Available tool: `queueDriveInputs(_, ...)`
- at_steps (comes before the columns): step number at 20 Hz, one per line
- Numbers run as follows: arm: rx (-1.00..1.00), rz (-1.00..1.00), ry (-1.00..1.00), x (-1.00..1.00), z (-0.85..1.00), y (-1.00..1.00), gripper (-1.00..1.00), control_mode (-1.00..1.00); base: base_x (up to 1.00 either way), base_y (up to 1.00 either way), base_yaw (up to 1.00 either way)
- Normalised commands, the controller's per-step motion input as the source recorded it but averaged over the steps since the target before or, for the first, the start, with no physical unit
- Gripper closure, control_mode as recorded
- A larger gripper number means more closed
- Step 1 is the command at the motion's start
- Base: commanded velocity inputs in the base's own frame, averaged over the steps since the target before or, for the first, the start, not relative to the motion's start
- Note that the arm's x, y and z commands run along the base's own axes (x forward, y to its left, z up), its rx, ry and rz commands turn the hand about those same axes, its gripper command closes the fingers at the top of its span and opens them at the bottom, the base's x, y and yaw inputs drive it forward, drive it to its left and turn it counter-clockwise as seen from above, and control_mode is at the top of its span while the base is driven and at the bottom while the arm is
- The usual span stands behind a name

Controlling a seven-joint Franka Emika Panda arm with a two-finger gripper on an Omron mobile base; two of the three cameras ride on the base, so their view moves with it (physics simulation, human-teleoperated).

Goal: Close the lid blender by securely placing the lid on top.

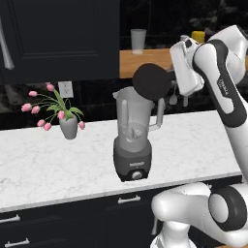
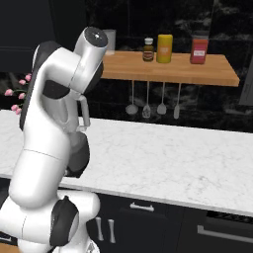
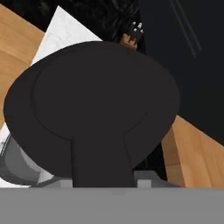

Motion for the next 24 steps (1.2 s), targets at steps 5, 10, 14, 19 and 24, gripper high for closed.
queueDriveInputs(5, 0.00, -0.07, 0.25, 0.07, -0.04, 0.11, 1.00, -1.00, 0.00, 0.00, 0.00)
queueDriveInputs(10, 0.00, -0.09, 0.25, 0.00, -0.08, 0.31, 1.00, -1.00, 0.00, 0.00, 0.00)
queueDriveInputs(14, -0.01, -0.07, 0.25, 0.00, -0.16, 0.33, 1.00, -1.00, 0.00, 0.00, 0.00)
queueDriveInputs(19, 0.00, -0.03, 0.14, 0.09, -0.19, 0.04, 1.00, -1.00, 0.00, 0.00, 0.00)
queueDriveInputs(24, 0.00, -0.03, 0.04, 0.14, -0.14, 0.00, 1.00, -1.00, 0.00, 0.00, 0.00)
